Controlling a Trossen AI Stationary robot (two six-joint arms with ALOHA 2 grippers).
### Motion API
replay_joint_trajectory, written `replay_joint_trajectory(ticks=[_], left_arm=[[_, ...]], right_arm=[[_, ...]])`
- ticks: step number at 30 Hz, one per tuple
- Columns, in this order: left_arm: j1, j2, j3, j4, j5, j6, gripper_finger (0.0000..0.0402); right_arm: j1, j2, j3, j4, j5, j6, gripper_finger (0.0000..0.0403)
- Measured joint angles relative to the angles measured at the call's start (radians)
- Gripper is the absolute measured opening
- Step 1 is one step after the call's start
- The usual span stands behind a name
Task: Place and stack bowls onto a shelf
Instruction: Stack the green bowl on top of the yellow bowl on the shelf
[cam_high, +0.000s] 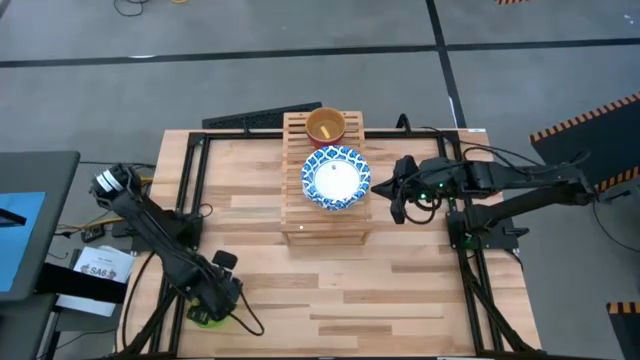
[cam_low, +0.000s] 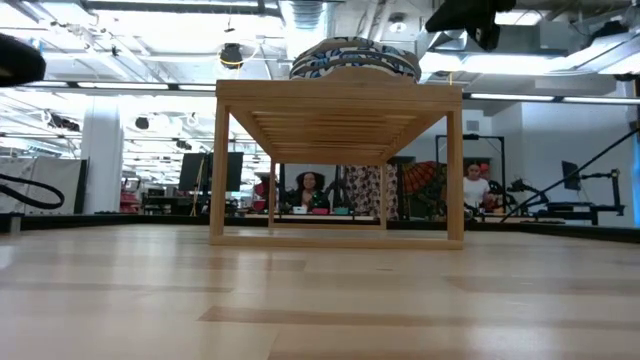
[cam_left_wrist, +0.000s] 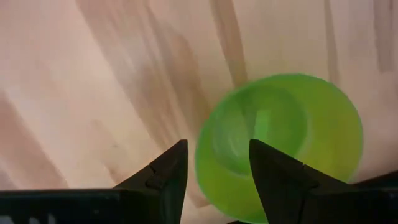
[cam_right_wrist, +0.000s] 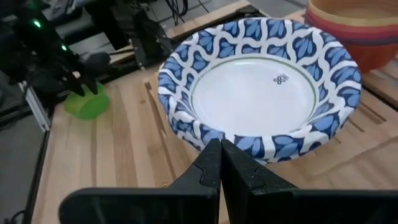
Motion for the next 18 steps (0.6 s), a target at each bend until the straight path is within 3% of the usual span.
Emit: replay_joint_trajectory(ticks=[8,13,18], left_arm=[[0.009,0.056,-0.017,-0.011,-0.019,0.058,0.0154],[0.006,0.058,-0.095,0.071,0.091,0.029,0.0154],[0.008,0.058,-0.149,0.090,0.083,0.016,0.0152]], right_arm=[[0.002,0.011,0.001,0.009,0.000,0.000,0.0028],[0.002,0.012,0.001,0.008,0.000,0.000,0.0028],[0.002,0.012,0.001,0.007,0.000,0.001,0.0028]])
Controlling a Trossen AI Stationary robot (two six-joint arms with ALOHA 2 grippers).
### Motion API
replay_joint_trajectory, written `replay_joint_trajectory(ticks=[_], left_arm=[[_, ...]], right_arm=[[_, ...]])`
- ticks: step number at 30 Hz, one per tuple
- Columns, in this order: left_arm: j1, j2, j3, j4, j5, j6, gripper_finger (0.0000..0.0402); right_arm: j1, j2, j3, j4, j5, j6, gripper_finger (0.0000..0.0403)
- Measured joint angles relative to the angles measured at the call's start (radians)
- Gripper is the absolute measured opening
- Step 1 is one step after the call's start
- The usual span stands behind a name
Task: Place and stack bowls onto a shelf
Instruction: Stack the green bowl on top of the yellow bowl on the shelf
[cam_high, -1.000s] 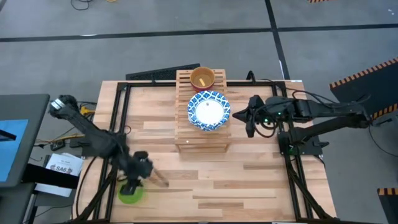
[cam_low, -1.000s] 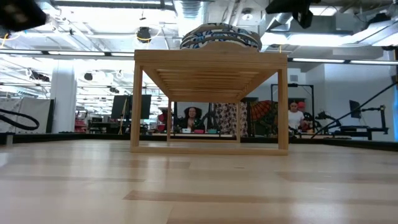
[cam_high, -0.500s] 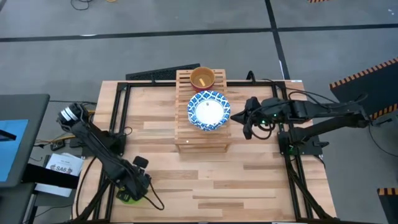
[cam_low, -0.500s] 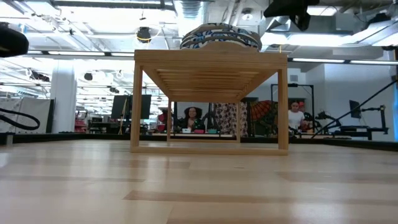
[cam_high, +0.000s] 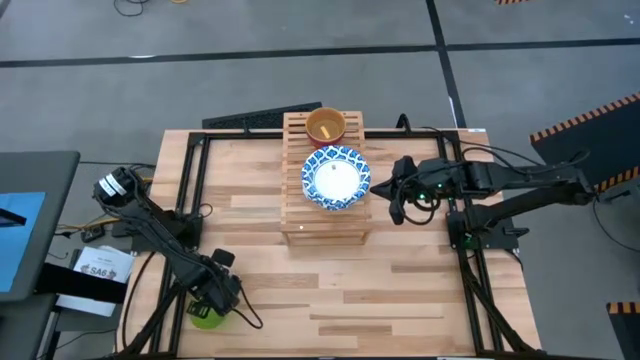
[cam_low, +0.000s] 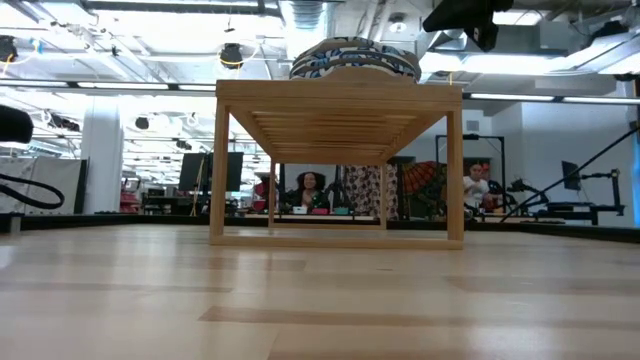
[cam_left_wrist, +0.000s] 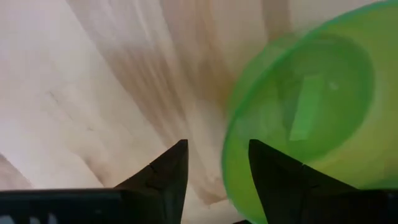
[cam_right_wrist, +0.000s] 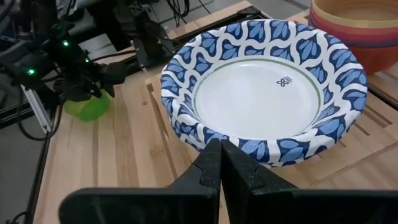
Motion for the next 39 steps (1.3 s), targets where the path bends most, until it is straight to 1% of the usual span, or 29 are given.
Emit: replay_joint_trajectory(ticks=[2,4,6,8,9,11,13,16,17,19,20,21,23,25,27,30,33,36,39], left_arm=[[0.001,0.000,-0.011,0.000,0.006,-0.004,0.0141],[0.001,0.000,-0.013,-0.002,0.013,0.002,0.0116],[0.001,0.000,-0.013,0.003,0.021,0.011,0.0075],[0.005,0.000,-0.013,0.004,0.033,0.021,0.0024],[0.011,0.000,-0.013,0.003,0.047,0.020,0.0013],[0.027,-0.011,-0.013,-0.001,0.094,0.006,0.0006],[0.050,-0.049,-0.007,-0.012,0.177,-0.033,0.0002],[0.082,-0.158,0.024,-0.008,0.307,-0.058,0.0000],[0.097,-0.203,0.041,-0.014,0.331,-0.066,0.0000],[0.144,-0.293,0.078,-0.028,0.335,-0.091,0.0000],[0.178,-0.339,0.104,-0.040,0.319,-0.108,0.0000],[0.220,-0.380,0.133,-0.042,0.282,-0.130,0.0000],[0.326,-0.446,0.198,-0.071,0.178,-0.212,0.0000],[0.466,-0.477,0.271,-0.137,0.073,-0.292,0.0000],[0.623,-0.479,0.357,-0.147,0.020,-0.295,0.0000],[0.848,-0.450,0.490,-0.156,0.010,-0.217,0.0000],[1.039,-0.374,0.621,-0.155,0.030,-0.096,0.0000],[1.191,-0.273,0.742,-0.155,0.057,-0.008,0.0000],[1.292,-0.152,0.843,-0.153,0.066,0.082,0.0000]], right_arm=[[0.000,0.000,0.000,0.000,0.000,0.000,0.0028],[0.000,0.000,0.000,0.000,0.000,0.000,0.0028],[0.000,0.000,0.000,0.000,0.000,0.000,0.0028],[0.000,0.000,0.000,0.000,0.000,0.000,0.0028],[0.000,0.000,0.000,0.000,0.000,0.000,0.0028],[0.000,0.000,0.000,0.000,0.000,0.000,0.0028],[0.000,0.000,0.000,0.000,0.000,0.000,0.0028],[0.000,0.000,0.000,0.000,0.000,0.000,0.0028],[-0.001,0.000,0.000,0.000,0.000,-0.001,0.0028],[-0.001,0.000,0.000,0.000,0.000,-0.001,0.0028],[-0.001,0.000,0.000,-0.001,0.000,-0.001,0.0028],[-0.001,0.000,0.000,-0.002,0.000,-0.001,0.0028],[-0.001,0.000,0.000,-0.002,0.000,0.000,0.0028],[-0.001,0.000,0.000,0.000,0.000,0.000,0.0028],[-0.001,0.000,0.000,0.000,0.000,0.000,0.0028],[-0.001,0.000,0.000,0.000,0.000,0.000,0.0028],[-0.001,0.000,0.000,0.004,0.000,0.000,0.0028],[-0.001,0.000,0.000,0.008,0.000,0.000,0.0028],[-0.001,0.000,0.000,0.010,0.000,0.000,0.0028]])
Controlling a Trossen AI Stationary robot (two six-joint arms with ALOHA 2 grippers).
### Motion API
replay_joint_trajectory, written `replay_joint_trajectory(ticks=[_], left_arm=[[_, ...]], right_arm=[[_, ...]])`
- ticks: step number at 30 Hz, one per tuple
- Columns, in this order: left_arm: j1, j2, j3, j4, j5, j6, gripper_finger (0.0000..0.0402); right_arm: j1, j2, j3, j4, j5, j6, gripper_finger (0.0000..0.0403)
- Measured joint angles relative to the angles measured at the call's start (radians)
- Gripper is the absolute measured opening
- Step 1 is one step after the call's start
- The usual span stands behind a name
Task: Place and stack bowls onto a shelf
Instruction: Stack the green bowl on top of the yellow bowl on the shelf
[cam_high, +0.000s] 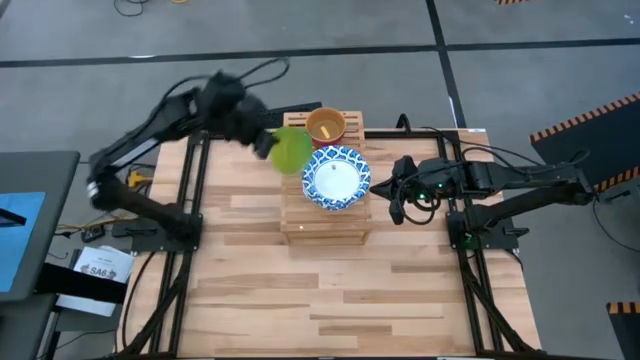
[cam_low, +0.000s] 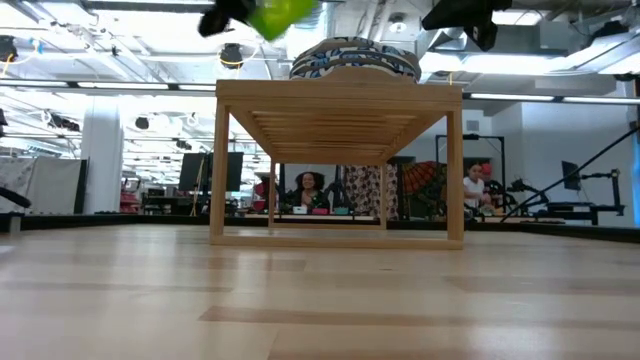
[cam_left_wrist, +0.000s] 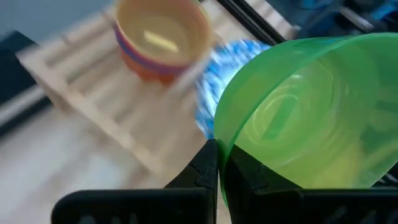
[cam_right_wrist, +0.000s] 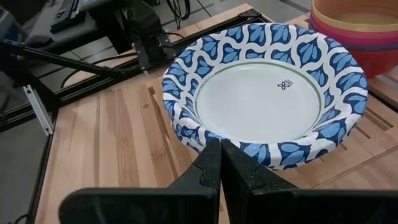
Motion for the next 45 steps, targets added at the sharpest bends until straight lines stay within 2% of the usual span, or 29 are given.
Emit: replay_joint_trajectory(ticks=[3,9,16,25,32,38,43,45], left_arm=[[0.063,0.125,0.093,0.011,0.004,0.066,0.0000],[0.131,0.355,0.263,0.060,0.024,0.095,0.0000],[0.164,0.518,0.378,0.065,0.023,0.082,0.0000],[0.171,0.559,0.378,0.063,-0.005,0.114,0.0010],[0.178,0.559,0.423,0.052,-0.003,0.146,0.0080],[0.187,0.559,0.541,-0.025,-0.001,0.207,0.0148],[0.202,0.557,0.662,-0.125,0.005,0.256,0.0174],[0.195,0.536,0.667,-0.135,0.029,0.300,0.0175]], right_arm=[[0.000,0.006,0.000,0.001,0.000,0.000,0.0028],[0.001,0.017,0.000,0.002,0.000,0.008,0.0028],[0.005,0.044,-0.001,-0.006,-0.001,0.019,0.0028],[0.036,0.117,-0.001,0.013,-0.001,0.019,0.0028],[0.041,0.171,0.000,0.063,-0.001,0.019,0.0028],[0.039,0.127,0.000,0.110,-0.001,0.001,0.0028],[0.032,0.062,0.000,0.176,-0.001,-0.052,0.0028],[0.019,0.047,0.001,0.226,-0.001,-0.067,0.0028]])
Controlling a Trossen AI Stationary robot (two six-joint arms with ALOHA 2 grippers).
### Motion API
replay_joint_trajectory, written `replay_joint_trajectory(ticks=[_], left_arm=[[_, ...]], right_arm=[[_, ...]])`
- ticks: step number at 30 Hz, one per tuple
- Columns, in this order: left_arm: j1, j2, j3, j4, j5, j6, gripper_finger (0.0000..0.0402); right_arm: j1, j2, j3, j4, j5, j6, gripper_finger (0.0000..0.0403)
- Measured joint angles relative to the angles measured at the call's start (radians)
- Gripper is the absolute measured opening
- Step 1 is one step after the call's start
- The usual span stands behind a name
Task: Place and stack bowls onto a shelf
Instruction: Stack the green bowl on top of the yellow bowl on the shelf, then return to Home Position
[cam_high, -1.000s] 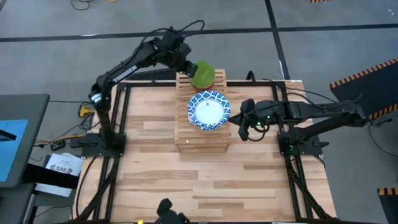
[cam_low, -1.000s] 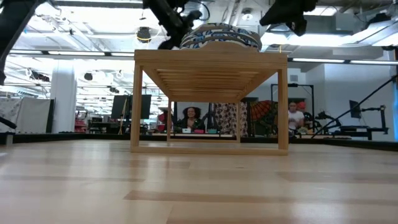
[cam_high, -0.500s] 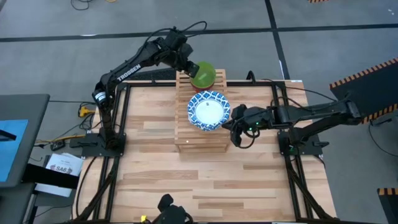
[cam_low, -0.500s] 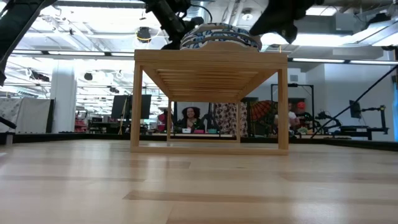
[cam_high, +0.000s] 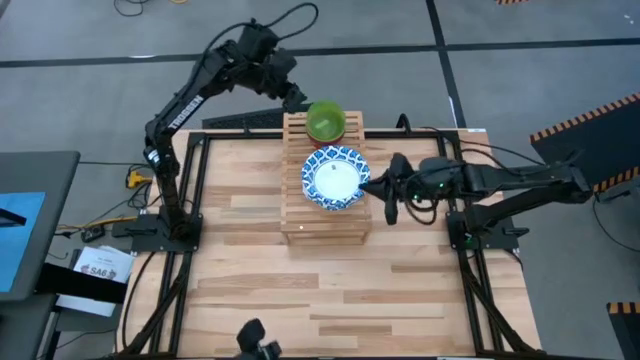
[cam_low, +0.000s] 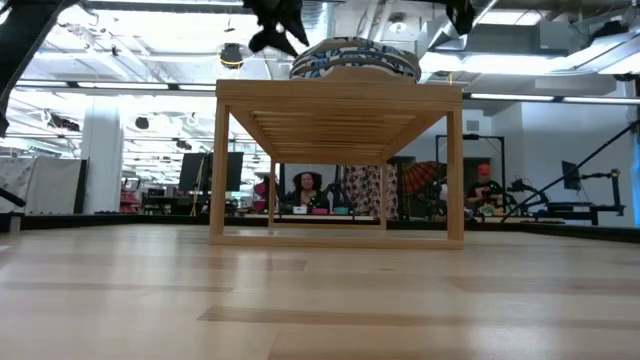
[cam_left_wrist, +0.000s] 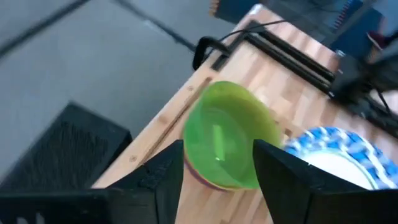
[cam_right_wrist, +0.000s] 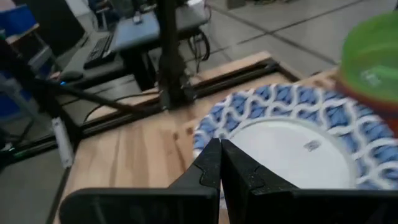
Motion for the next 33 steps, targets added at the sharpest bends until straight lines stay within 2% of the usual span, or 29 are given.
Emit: replay_joint_trajectory(ticks=[3,6,8,12,13,18,22,27,33], left_arm=[[-0.037,-0.040,-0.032,0.039,-0.003,0.081,0.0170],[-0.070,-0.062,-0.124,0.170,-0.004,0.110,0.0146],[-0.078,-0.078,-0.211,0.282,-0.011,0.107,0.0114],[-0.083,-0.130,-0.407,0.539,-0.011,0.033,0.0022],[-0.083,-0.140,-0.460,0.600,-0.012,0.007,0.0012],[-0.083,-0.203,-0.716,0.915,-0.036,-0.070,0.0002],[-0.083,-0.242,-0.854,1.110,-0.057,-0.112,0.0000],[-0.081,-0.245,-0.943,1.218,-0.151,-0.124,0.0000],[-0.080,-0.238,-0.985,1.254,-0.216,-0.117,0.0000]], right_arm=[[-0.027,-0.012,0.000,0.035,0.001,-0.028,0.0028],[-0.050,-0.018,0.000,0.042,0.001,-0.039,0.0028],[-0.060,-0.017,0.000,0.037,0.001,-0.039,0.0028],[-0.066,-0.017,0.000,0.040,0.001,-0.046,0.0028],[-0.066,-0.017,0.000,0.039,0.001,-0.046,0.0028],[-0.066,-0.017,0.000,0.041,0.001,-0.053,0.0028],[-0.066,-0.017,0.000,0.042,0.002,-0.072,0.0028],[-0.066,-0.017,0.000,0.041,0.002,-0.073,0.0028],[-0.066,-0.017,0.000,0.040,0.003,-0.075,0.0028]])
